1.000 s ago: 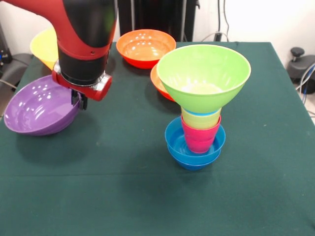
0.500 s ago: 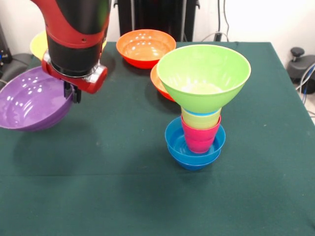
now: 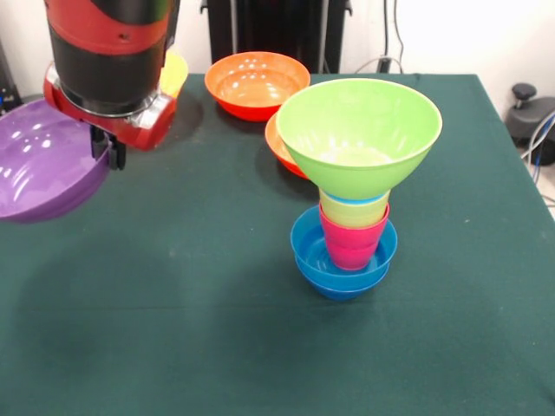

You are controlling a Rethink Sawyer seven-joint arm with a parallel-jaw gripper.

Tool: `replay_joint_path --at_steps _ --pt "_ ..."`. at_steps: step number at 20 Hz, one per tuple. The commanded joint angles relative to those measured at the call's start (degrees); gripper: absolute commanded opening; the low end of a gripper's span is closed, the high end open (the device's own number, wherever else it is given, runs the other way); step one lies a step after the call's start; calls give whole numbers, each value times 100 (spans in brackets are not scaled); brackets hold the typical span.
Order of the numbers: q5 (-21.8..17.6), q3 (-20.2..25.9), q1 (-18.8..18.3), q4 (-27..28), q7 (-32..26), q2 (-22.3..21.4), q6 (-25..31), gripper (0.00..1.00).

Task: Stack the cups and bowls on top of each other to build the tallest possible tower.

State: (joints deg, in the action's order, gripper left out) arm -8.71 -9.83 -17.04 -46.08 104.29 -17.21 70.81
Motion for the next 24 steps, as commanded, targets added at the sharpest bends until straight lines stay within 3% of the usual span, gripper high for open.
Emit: replay_joint_path --at_steps 1,11,20,24 --pt "-27 584 271 1082 -390 313 1119 0" --pt "-16 429 428 2978 -70 1085 2555 0" --pt "87 62 514 4128 318 1590 3155 0" --pt "239 -343 532 4568 418 1762 3486 0"
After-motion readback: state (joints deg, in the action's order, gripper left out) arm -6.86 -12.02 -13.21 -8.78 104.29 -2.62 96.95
